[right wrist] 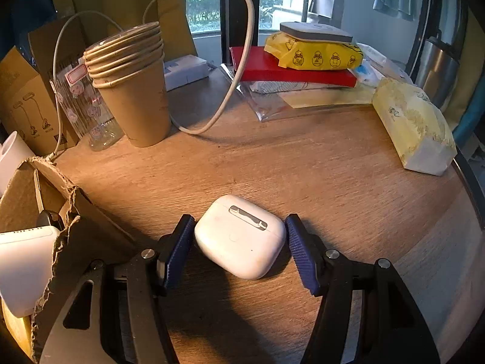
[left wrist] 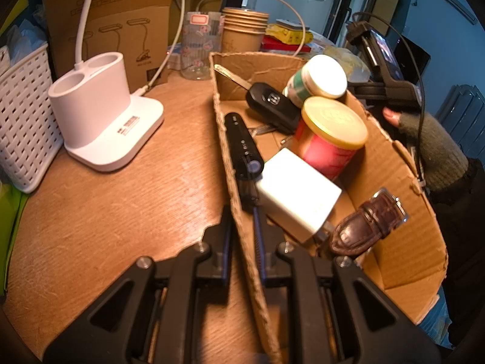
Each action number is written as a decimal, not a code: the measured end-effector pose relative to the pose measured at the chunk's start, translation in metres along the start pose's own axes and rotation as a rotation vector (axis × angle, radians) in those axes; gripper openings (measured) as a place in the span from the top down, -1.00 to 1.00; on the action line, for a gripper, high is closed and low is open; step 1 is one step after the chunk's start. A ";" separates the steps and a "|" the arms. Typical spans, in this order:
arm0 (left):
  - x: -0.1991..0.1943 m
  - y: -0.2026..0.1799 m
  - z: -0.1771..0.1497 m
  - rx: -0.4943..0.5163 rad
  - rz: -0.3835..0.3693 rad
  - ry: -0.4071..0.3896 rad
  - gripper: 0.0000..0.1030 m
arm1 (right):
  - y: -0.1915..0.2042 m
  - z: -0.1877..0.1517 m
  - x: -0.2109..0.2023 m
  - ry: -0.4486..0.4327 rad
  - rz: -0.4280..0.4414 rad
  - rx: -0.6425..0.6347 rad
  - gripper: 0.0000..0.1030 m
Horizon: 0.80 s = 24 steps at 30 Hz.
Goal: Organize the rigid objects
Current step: 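Close the right gripper on the earbud case and lift it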
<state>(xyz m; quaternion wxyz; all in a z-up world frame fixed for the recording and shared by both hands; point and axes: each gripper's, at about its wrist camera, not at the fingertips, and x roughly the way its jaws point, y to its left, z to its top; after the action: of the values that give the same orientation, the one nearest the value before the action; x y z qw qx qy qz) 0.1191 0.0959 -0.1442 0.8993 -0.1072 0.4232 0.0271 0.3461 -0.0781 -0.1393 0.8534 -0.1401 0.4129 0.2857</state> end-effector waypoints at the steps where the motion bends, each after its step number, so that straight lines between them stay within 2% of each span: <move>1: 0.000 0.000 0.000 0.000 0.000 0.000 0.72 | 0.000 0.000 0.000 -0.004 -0.003 -0.002 -0.21; 14: 0.000 0.000 0.000 0.000 0.000 0.000 0.72 | 0.007 -0.002 -0.022 -0.031 -0.011 -0.015 -0.21; 24: 0.000 0.000 0.000 0.000 0.000 0.000 0.72 | 0.024 -0.008 -0.078 -0.106 0.003 -0.034 -0.21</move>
<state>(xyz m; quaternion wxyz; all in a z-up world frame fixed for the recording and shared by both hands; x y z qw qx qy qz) 0.1192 0.0961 -0.1441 0.8993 -0.1072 0.4231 0.0270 0.2879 -0.0922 -0.0835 0.8711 -0.1385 0.3625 0.3010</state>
